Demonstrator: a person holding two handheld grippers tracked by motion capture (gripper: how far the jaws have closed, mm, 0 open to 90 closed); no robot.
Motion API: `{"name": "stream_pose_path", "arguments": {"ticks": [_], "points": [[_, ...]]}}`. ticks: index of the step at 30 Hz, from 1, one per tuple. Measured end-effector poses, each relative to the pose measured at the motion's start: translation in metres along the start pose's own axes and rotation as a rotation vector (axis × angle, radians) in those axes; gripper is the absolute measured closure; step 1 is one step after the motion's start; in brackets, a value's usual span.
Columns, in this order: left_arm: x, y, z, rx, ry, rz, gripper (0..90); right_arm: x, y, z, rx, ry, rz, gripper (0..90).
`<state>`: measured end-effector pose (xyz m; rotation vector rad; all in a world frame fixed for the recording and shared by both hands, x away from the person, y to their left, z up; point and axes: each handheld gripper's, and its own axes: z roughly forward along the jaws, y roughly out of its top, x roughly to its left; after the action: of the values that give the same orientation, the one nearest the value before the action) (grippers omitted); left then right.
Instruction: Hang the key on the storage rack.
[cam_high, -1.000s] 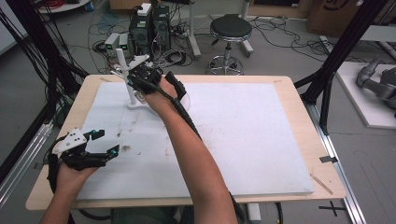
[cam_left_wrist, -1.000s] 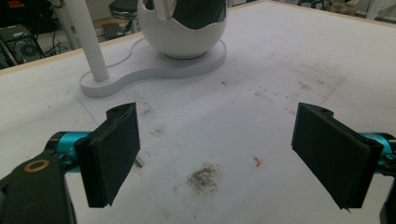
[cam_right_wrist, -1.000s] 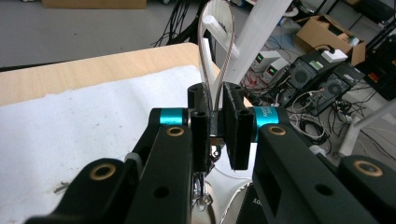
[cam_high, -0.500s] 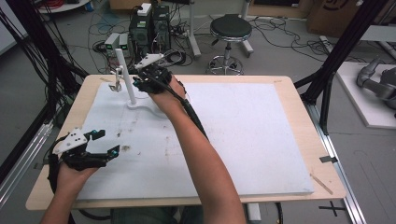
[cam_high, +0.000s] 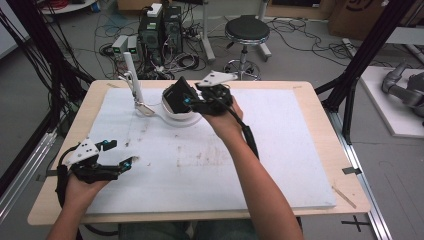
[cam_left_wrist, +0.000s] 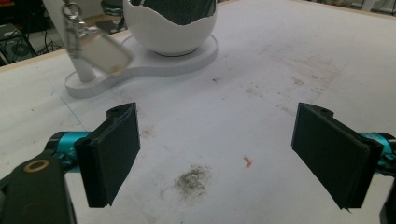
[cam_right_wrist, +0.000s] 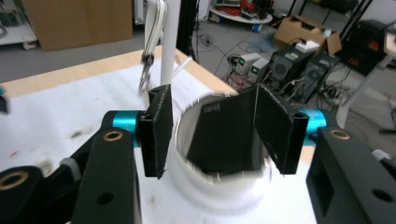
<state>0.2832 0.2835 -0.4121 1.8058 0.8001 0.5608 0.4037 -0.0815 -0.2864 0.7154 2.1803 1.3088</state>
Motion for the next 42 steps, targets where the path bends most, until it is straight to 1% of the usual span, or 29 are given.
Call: {"name": "stream_pose_path", "arguments": {"ticks": [2, 3, 5, 8, 10, 12, 14, 15, 18, 21, 23, 24, 25, 27, 28, 33, 36, 38, 42], "points": [[0.0, 0.0, 0.0, 0.0, 0.002, -0.001, 15.4, -0.004, -0.012, -0.019, -0.027, -0.006, 0.009, 44.2], [0.0, 0.0, 0.0, -0.002, 0.004, -0.002, 15.4, -0.007, -0.018, -0.028, -0.017, -0.009, 0.015, 43.5], [0.0, 0.001, 0.001, 0.0, 0.004, -0.001, 15.4, -0.012, -0.032, -0.046, -0.04, -0.021, 0.02, 43.1], [-0.001, 0.002, 0.003, -0.005, 0.017, 0.0, 15.4, -0.019, -0.055, -0.068, -0.047, -0.033, 0.059, 40.1], [-0.003, 0.003, 0.005, -0.012, 0.017, -0.004, 15.4, -0.023, -0.071, -0.079, -0.048, -0.04, 0.082, 38.6], [-0.004, 0.005, 0.008, -0.016, 0.014, 0.0, 15.4, -0.025, -0.087, -0.089, -0.045, -0.053, 0.094, 37.1], [-0.005, 0.006, 0.011, -0.015, 0.01, 0.003, 15.4, -0.028, -0.102, -0.097, -0.044, -0.066, 0.115, 34.3], [-0.005, 0.007, 0.013, -0.015, 0.008, 0.003, 15.4, -0.029, -0.109, -0.1, -0.044, -0.075, 0.133, 33.1], [-0.005, 0.008, 0.017, -0.019, 0.005, -0.004, 15.3, -0.032, -0.128, -0.107, -0.043, -0.084, 0.154, 32.3], [-0.005, 0.008, 0.02, -0.022, -0.007, -0.007, 15.4, -0.034, -0.144, -0.112, -0.038, -0.1, 0.174, 30.0], [-0.005, 0.009, 0.022, -0.023, -0.006, -0.001, 15.4, -0.035, -0.151, -0.113, -0.034, -0.105, 0.189, 27.8], [-0.004, 0.009, 0.022, -0.025, -0.006, -0.005, 15.4, -0.036, -0.155, -0.114, -0.032, -0.109, 0.193, 26.5], [-0.004, 0.01, 0.023, -0.028, -0.013, -0.008, 15.4, -0.036, -0.157, -0.115, -0.032, -0.115, 0.201, 25.9], [-0.003, 0.01, 0.024, -0.031, -0.02, -0.007, 15.4, -0.037, -0.162, -0.118, -0.034, -0.131, 0.211, 21.9], [-0.003, 0.01, 0.025, -0.033, -0.022, -0.007, 15.4, -0.038, -0.165, -0.119, -0.039, -0.135, 0.209, 21.7], [-0.002, 0.01, 0.025, -0.037, -0.028, -0.013, 15.4, -0.04, -0.174, -0.126, -0.039, -0.146, 0.212, 21.6], [-0.003, 0.01, 0.025, -0.036, -0.031, -0.016, 15.3, -0.042, -0.176, -0.129, -0.044, -0.153, 0.223, 21.5], [-0.003, 0.009, 0.025, -0.033, -0.035, -0.008, 15.3, -0.042, -0.177, -0.13, -0.042, -0.158, 0.225, 21.4], [-0.004, 0.01, 0.024, -0.034, -0.03, -0.01, 15.3, -0.043, -0.178, -0.129, -0.034, -0.158, 0.227, 21.4]]}}
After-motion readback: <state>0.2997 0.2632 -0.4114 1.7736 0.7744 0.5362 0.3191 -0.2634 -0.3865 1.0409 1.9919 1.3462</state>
